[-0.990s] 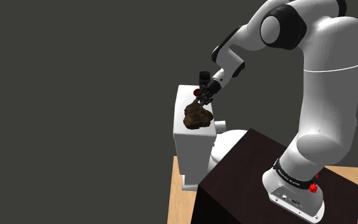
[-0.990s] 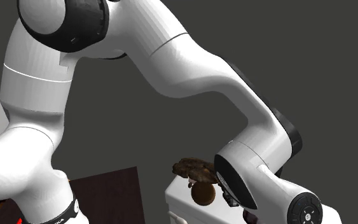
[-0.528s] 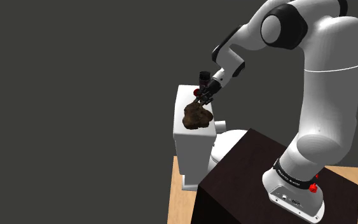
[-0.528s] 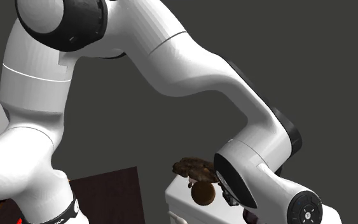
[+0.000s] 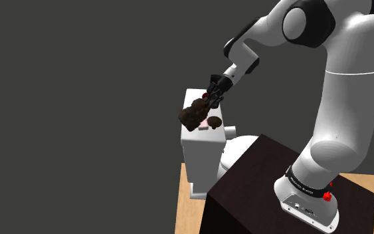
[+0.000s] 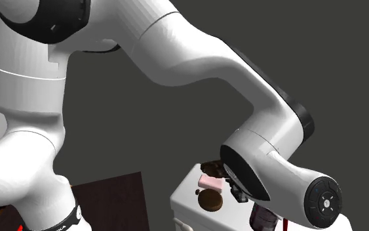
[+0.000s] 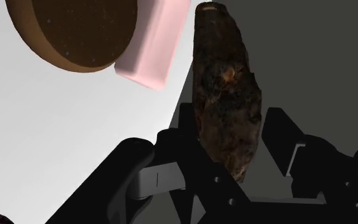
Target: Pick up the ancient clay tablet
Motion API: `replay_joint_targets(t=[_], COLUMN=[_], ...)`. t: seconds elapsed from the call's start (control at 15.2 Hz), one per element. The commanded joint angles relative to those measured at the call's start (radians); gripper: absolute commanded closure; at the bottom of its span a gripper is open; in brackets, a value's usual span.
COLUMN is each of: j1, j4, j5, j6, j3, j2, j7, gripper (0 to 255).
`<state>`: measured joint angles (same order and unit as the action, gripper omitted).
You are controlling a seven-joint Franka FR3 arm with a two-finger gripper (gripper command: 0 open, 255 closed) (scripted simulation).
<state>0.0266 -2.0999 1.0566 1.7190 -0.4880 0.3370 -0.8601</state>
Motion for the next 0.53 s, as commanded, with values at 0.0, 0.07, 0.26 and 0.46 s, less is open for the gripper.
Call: replay_joint_targets(t=[0.0, 0.07, 0.26, 0.46], j1=[-0.004, -0.005, -0.009, -0.010], j4=[0.001, 0.002, 0.004, 0.005], j5=[-0.011, -0.016, -0.033, -0.039], j6=[-0.007, -0.010, -0.021, -0.025], j3=[-0.004, -0.006, -0.011, -0.013], j2=[-0.022, -0.032, -0.063, -0.074], j7=[0.020, 0.030, 0.058, 0.069], gripper=[255, 255, 255, 255])
